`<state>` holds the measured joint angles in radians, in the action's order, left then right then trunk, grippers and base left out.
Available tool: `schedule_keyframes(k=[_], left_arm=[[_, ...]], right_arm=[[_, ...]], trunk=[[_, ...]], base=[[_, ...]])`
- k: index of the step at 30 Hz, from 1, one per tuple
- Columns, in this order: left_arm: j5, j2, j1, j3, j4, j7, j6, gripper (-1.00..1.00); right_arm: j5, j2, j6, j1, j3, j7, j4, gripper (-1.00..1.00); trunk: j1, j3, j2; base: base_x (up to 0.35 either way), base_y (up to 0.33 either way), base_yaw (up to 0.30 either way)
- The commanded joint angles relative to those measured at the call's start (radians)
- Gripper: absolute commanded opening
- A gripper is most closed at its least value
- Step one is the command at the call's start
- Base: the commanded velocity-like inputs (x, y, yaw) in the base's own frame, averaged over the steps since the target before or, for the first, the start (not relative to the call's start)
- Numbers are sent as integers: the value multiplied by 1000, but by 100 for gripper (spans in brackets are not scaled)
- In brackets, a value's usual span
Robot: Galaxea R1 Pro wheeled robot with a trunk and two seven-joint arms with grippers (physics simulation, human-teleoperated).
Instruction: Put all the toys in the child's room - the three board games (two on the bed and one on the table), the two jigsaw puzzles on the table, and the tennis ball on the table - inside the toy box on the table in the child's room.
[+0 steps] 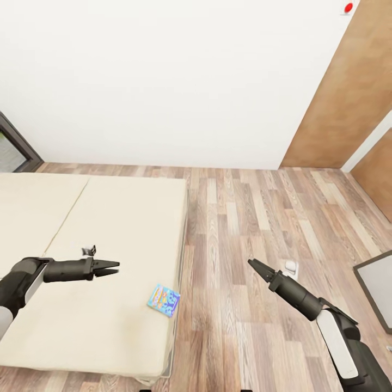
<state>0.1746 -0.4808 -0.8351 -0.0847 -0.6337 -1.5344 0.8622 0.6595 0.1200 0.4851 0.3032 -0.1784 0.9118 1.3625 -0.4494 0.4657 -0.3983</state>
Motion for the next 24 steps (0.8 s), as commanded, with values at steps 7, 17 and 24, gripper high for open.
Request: schedule_keyframes(k=[7,17,24], left_arm=[[2,48,-1,-3,0,102,12,100],[2,157,-2,-8,0,131,20,100],[1,185,-1,-9,-2,164,18,100]], right_arm=[[-31,-6,6,1,-1,-5,-34,100],[-139,-11,3,1,-4,-7,-42,100],[-145,-11,3,1,-4,-6,-42,100]], trunk=[[-1,-10,-2],[-1,-26,-2],[-1,-38,-2]], base=[[0,0,0],[0,0,0],[0,0,0]])
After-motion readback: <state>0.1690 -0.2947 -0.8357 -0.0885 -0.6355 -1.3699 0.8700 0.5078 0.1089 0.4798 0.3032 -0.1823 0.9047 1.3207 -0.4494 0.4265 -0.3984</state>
